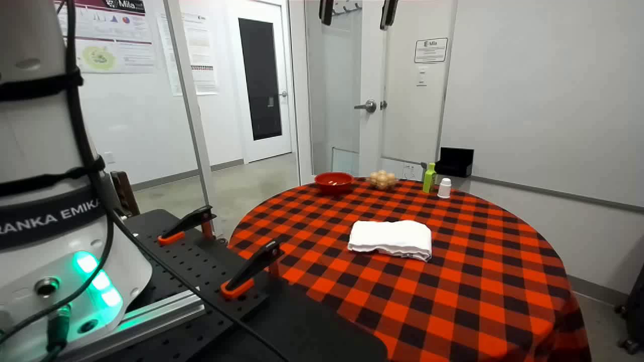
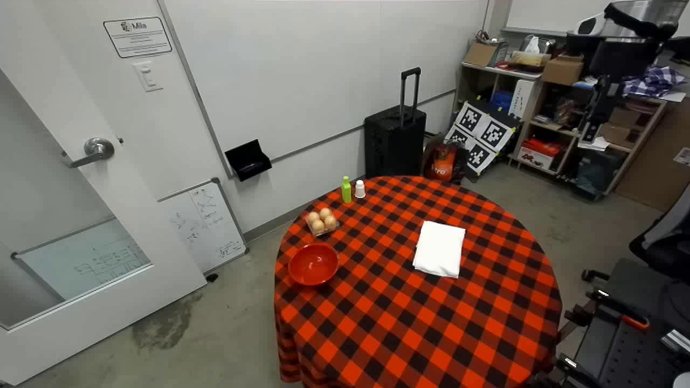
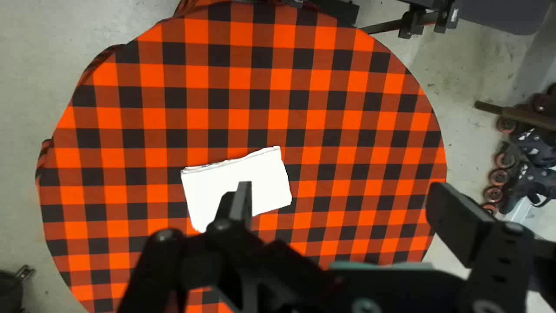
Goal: Move the towel to the left, then straighten it
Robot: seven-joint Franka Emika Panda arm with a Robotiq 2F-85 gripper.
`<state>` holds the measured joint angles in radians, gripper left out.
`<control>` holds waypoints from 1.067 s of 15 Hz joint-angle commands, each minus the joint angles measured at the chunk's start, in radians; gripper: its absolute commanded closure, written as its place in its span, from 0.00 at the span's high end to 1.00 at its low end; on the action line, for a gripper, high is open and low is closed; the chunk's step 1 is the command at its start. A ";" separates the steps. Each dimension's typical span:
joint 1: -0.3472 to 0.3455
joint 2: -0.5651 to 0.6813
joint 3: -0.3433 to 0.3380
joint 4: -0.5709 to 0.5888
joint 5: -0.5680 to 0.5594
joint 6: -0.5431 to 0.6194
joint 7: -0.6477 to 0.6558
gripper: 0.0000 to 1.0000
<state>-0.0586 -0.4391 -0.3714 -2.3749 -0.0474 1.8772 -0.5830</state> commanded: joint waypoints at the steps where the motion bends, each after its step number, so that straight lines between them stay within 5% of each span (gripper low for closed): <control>1: -0.027 0.005 0.024 0.001 0.011 0.000 -0.010 1.00; 13: 0.005 0.382 0.136 -0.044 0.098 0.466 -0.001 1.00; 16: -0.002 0.482 0.182 -0.081 0.117 0.664 0.011 1.00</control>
<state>-0.0485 -0.0511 -0.2310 -2.4410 0.0402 2.3948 -0.5819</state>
